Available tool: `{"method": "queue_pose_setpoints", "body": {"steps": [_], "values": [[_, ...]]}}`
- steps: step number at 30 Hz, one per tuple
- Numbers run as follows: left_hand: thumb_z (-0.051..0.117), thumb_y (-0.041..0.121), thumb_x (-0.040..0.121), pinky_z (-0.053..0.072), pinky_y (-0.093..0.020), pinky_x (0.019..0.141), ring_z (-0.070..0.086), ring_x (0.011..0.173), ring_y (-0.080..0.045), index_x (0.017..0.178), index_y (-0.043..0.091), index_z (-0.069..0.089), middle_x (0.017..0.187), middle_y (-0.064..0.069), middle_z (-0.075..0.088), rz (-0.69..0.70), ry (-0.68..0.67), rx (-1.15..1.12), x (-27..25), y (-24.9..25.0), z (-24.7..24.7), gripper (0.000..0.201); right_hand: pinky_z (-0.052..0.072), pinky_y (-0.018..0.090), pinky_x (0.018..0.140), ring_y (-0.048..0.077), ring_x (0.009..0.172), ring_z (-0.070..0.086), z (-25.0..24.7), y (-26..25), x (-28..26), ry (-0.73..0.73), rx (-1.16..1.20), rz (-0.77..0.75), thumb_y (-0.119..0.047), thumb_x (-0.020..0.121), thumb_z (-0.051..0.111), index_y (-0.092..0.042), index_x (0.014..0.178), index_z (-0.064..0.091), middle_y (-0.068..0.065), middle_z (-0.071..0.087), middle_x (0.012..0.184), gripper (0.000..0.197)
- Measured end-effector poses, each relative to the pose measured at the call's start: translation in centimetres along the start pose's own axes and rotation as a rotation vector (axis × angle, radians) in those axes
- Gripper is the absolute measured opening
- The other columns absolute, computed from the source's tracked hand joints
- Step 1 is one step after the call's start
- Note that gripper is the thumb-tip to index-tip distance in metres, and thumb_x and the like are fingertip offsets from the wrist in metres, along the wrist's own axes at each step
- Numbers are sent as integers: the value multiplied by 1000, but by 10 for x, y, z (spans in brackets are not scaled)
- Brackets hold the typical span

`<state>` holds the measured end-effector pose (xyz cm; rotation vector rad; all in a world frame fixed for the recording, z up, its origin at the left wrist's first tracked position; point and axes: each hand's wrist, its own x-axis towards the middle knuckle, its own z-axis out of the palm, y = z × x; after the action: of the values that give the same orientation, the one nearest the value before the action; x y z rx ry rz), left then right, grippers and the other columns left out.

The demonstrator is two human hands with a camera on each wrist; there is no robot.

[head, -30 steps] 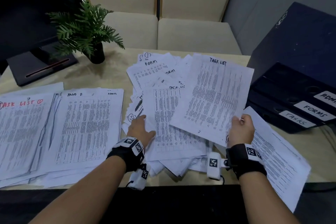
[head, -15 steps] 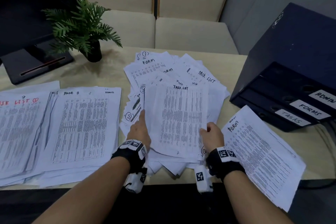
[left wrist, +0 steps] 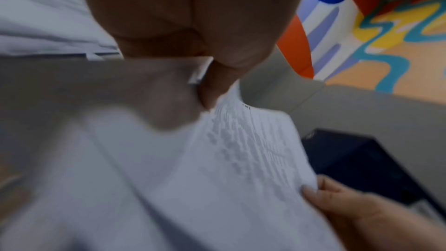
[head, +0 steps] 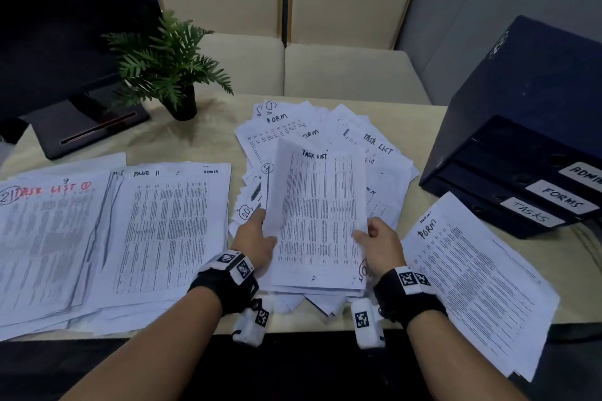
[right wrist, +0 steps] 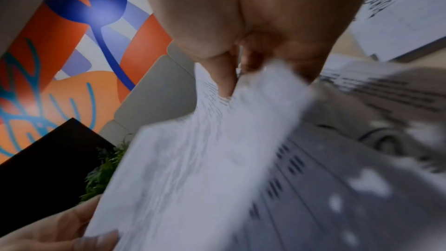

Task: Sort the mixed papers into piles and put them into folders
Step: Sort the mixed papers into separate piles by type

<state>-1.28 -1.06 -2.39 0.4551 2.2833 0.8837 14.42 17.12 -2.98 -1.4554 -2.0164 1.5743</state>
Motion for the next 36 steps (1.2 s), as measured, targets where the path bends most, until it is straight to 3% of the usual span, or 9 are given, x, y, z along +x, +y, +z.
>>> {"method": "queue_pose_setpoints", "body": {"steps": [2,6,9,13,17,22,29,33,36], "values": [[51,2,90,41,-18,62,60,85,-15,120,17,52,102,1,63,19,43,-106,-7,-2,-13,34,54,38,73,26,85,65,10,-8,-2,16,48,4,-21,90,65,-15,100,57,3,66,97,15],[47,-3,89,39,-22,60,55,80,-14,114,23,49,95,1,59,43,113,-230,-17,-24,-60,36,50,32,65,20,87,59,48,-31,-11,-130,68,31,-31,93,61,-24,128,44,-5,55,111,39],[48,-5,87,44,-30,67,55,79,-21,110,19,49,95,-6,60,39,119,-277,-17,-54,-96,34,49,29,77,19,88,59,85,-50,-18,-175,-81,-3,-28,94,61,-19,120,48,-5,56,102,31],[46,-9,83,47,-33,68,57,79,-28,110,14,51,92,-11,62,-23,168,-353,-23,-107,-150,36,40,13,48,13,61,49,142,-78,-43,-240,-81,-44,-14,95,59,-10,95,55,0,55,77,6],[48,-7,83,51,-35,67,62,80,-28,113,17,51,96,-10,65,-77,241,-311,-28,-164,-210,38,42,23,65,16,75,55,197,-83,-62,-279,-198,-65,-25,91,64,-18,88,58,-2,60,85,10],[44,-4,85,39,-26,55,56,69,-22,109,16,50,87,-6,59,-199,382,-160,-39,-243,-284,32,45,30,67,21,77,62,270,-105,-86,-370,-322,-87,-29,94,59,-17,85,56,0,60,85,16],[59,6,80,48,-36,76,59,90,-34,139,20,36,112,-17,62,-378,464,-36,-39,-308,-326,64,47,32,71,16,69,61,303,-116,-104,-367,-333,-85,-29,95,57,-14,88,57,5,65,93,17],[67,12,79,32,-55,103,29,133,-37,150,26,7,151,-15,24,-514,431,281,-34,-303,-317,94,50,37,73,18,67,61,294,-108,-104,-319,-310,-47,-30,94,59,-16,83,56,5,67,91,18],[67,24,80,23,-54,107,10,142,-27,150,32,5,158,-3,4,-428,422,424,-25,-267,-302,94,51,38,74,19,68,62,279,-105,-101,-287,-280,-29,-27,94,59,-15,86,59,4,66,91,14]]}}
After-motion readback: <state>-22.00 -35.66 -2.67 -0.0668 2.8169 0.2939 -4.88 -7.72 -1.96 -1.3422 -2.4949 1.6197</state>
